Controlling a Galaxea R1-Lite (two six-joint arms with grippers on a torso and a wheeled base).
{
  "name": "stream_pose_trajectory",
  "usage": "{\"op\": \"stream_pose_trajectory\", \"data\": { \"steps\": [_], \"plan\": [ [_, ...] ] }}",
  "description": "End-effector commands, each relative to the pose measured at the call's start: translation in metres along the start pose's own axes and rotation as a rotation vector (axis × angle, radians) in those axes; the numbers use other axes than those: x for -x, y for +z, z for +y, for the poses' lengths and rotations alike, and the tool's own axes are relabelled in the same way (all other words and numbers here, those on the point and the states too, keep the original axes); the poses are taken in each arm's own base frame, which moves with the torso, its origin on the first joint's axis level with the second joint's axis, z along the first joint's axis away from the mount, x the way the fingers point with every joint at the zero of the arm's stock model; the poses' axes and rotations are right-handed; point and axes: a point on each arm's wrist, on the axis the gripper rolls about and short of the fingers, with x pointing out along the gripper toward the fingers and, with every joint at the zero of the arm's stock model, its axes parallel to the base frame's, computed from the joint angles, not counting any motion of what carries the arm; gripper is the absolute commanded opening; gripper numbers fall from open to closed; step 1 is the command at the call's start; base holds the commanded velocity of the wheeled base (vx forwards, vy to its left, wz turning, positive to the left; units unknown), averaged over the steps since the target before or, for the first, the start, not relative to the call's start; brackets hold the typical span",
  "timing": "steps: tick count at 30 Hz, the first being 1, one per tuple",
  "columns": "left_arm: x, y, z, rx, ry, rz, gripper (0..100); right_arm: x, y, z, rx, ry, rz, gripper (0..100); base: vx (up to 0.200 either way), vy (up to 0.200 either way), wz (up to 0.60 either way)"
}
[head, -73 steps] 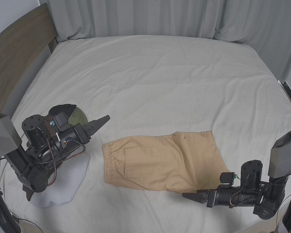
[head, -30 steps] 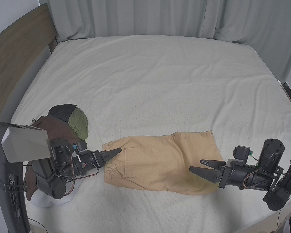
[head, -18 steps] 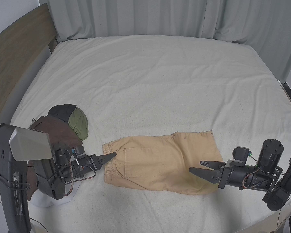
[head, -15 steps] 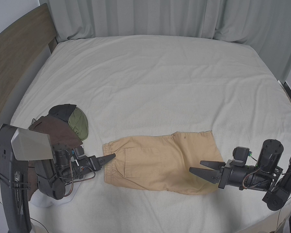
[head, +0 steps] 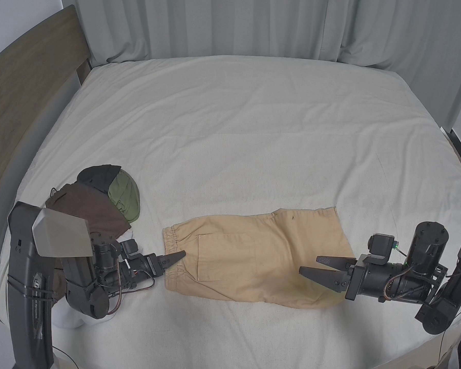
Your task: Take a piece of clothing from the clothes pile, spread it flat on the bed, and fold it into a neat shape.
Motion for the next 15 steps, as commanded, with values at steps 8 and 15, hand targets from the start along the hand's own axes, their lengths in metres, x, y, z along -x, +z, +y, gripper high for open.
{"op": "stream_pose_trajectory", "data": {
  "steps": [8, 15],
  "plan": [
    [-0.009, -0.003, -0.001, 0.061, -0.018, 0.005, 100, 0.0, -0.001, 0.0, -0.001, 0.0, 0.004, 100, 0.0, 0.0, 0.0],
    [-0.014, 0.0, -0.016, 0.126, -0.053, 0.0, 100, -0.001, -0.001, 0.001, -0.002, 0.001, 0.005, 100, 0.0, 0.0, 0.0]
  ]
}}
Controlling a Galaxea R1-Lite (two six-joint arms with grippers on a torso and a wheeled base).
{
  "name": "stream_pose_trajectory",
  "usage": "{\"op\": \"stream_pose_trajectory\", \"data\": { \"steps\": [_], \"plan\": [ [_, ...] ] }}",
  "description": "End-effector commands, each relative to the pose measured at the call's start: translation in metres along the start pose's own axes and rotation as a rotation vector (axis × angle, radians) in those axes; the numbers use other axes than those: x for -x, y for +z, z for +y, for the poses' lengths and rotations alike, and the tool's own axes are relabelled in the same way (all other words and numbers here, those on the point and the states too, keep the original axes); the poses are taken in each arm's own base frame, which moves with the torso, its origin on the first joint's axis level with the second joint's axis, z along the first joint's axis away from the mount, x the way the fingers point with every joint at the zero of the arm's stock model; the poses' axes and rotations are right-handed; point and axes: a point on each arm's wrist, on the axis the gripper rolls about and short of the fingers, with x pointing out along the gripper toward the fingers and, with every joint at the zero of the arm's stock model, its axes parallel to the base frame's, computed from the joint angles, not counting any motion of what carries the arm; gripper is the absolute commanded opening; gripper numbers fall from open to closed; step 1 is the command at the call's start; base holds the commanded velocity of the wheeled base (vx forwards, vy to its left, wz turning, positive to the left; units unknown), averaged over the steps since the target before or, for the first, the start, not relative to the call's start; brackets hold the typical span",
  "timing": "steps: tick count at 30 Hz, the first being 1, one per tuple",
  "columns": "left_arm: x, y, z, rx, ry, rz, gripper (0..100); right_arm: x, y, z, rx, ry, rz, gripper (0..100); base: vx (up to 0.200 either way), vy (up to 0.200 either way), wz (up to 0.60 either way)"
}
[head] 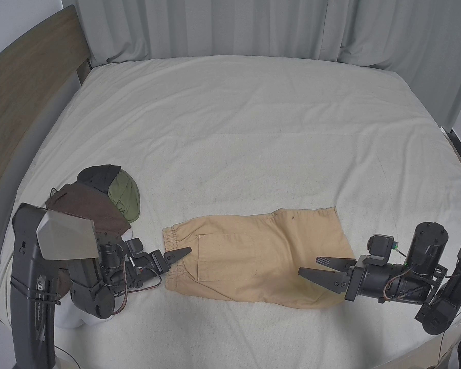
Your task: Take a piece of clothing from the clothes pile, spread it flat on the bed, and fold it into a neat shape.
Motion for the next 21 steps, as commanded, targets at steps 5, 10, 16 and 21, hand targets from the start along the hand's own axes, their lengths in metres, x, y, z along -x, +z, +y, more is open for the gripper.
{"op": "stream_pose_trajectory", "data": {
  "steps": [5, 10, 16, 21],
  "plan": [
    [-0.0086, -0.003, -0.0197, 0.012, -0.024, -0.011, 100, -0.0004, -0.0005, 0.0002, -0.001, 0.002, 0.002, 100, 0.0, 0.0, 0.0],
    [-0.0091, -0.0033, -0.0187, 0.015, -0.01, -0.019, 100, -0.0003, -0.0004, -0.0001, -0.001, 0.0, 0.002, 100, 0.0, 0.0, 0.0],
    [-0.0087, -0.0046, -0.017, 0.015, -0.003, -0.017, 100, -0.0006, -0.0009, -0.0001, -0.003, 0.0, 0.005, 100, 0.0, 0.0, 0.0],
    [-0.0086, -0.0052, -0.0165, 0.015, -0.002, -0.015, 100, -0.0006, -0.0008, 0.0, -0.003, 0.001, 0.004, 100, 0.0, 0.0, 0.0]
  ]
}}
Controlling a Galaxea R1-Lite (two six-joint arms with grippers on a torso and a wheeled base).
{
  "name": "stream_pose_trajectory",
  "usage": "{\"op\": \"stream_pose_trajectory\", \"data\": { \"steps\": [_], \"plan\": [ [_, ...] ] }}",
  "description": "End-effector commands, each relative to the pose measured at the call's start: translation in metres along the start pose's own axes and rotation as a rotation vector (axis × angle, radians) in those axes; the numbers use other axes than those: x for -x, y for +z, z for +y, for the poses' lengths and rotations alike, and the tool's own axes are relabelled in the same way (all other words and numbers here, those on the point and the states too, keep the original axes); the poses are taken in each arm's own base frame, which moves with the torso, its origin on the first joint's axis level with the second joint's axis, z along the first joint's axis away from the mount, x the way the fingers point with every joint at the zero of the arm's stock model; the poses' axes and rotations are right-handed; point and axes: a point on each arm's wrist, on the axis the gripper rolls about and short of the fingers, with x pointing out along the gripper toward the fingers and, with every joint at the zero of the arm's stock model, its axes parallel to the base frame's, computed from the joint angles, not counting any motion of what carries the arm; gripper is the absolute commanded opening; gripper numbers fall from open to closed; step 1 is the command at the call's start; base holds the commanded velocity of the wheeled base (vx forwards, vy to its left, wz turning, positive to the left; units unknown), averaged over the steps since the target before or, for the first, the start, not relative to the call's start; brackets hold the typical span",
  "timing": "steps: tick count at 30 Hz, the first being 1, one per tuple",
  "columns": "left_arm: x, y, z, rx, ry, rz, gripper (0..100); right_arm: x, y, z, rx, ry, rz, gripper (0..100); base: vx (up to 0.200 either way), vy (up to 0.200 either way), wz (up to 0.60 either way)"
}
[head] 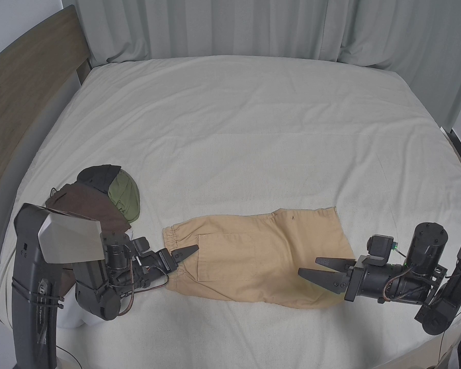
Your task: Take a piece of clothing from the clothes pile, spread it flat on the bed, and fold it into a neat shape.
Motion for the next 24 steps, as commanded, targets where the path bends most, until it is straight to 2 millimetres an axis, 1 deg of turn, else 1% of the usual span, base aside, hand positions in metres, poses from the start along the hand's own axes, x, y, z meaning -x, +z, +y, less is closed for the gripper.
{"op": "stream_pose_trajectory", "data": {
  "steps": [1, 2, 3, 24],
  "plan": [
    [0.0004, -0.0021, 0.0015, 0.0, 0.005, 0.005, 100, -0.0002, -0.0004, -0.0002, -0.001, 0.0, 0.002, 100, 0.0, 0.0, 0.0],
    [0.0002, -0.0028, 0.0022, 0.002, 0.007, 0.007, 100, -0.0002, -0.0004, -0.0002, -0.001, 0.0, 0.002, 100, 0.0, 0.0, 0.0],
    [0.0003, -0.0035, 0.0027, 0.002, 0.008, 0.009, 0, 0.0, -0.0001, -0.0004, -0.002, -0.001, 0.0, 100, 0.0, 0.0, 0.0],
    [0.0051, -0.0029, 0.0052, -0.01, 0.014, 0.015, 0, -0.001, -0.0012, -0.0035, -0.009, -0.011, 0.005, 100, 0.0, 0.0, 0.0]
  ]
}}
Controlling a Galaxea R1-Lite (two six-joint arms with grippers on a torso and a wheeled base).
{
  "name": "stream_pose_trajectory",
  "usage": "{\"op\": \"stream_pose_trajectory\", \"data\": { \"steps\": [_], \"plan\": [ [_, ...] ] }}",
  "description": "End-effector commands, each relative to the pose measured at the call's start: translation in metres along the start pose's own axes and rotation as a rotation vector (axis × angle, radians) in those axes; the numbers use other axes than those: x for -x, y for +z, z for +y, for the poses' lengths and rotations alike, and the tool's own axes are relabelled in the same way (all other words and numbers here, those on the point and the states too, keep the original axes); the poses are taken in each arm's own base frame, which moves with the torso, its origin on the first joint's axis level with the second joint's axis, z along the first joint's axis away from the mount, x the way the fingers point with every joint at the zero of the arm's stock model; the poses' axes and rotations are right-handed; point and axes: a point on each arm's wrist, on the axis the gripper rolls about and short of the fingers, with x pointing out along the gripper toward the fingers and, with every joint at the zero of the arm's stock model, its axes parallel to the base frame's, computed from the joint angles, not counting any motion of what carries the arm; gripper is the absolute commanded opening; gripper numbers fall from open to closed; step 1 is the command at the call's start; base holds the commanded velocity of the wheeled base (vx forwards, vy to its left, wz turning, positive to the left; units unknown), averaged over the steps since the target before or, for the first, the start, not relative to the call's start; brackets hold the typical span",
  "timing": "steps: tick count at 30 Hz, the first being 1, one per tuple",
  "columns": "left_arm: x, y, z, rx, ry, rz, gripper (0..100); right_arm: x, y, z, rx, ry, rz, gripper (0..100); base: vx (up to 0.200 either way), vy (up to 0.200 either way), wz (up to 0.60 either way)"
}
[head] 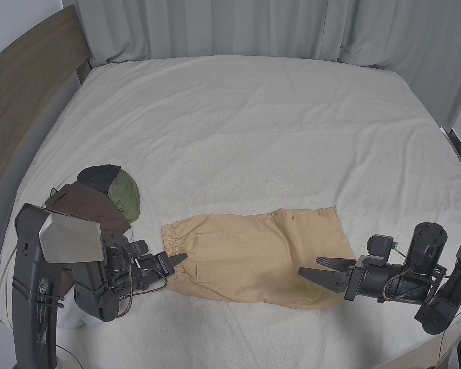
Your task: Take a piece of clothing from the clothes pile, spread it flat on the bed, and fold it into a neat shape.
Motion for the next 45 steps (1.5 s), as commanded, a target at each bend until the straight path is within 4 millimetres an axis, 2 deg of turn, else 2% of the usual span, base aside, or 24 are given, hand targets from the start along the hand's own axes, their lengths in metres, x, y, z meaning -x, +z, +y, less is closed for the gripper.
{"op": "stream_pose_trajectory", "data": {
  "steps": [1, 12, 18, 45],
  "plan": [
    [0.003, 0.0, -0.001, -0.011, -0.002, 0.002, 0, -0.001, -0.001, -0.001, -0.004, -0.003, 0.005, 100, 0.0, 0.0, 0.0],
    [0.022, 0.013, -0.001, -0.017, -0.038, 0.013, 0, -0.001, -0.001, -0.003, -0.006, -0.007, 0.006, 100, 0.0, 0.0, 0.0],
    [0.033, 0.012, 0.006, -0.013, -0.062, 0.058, 0, -0.001, -0.002, -0.004, -0.008, -0.01, 0.009, 100, 0.0, 0.0, 0.0],
    [0.057, 0.024, 0.031, -0.031, -0.084, 0.067, 0, -0.001, -0.002, -0.003, -0.008, -0.01, 0.008, 100, 0.0, 0.0, 0.0]
  ]
}}
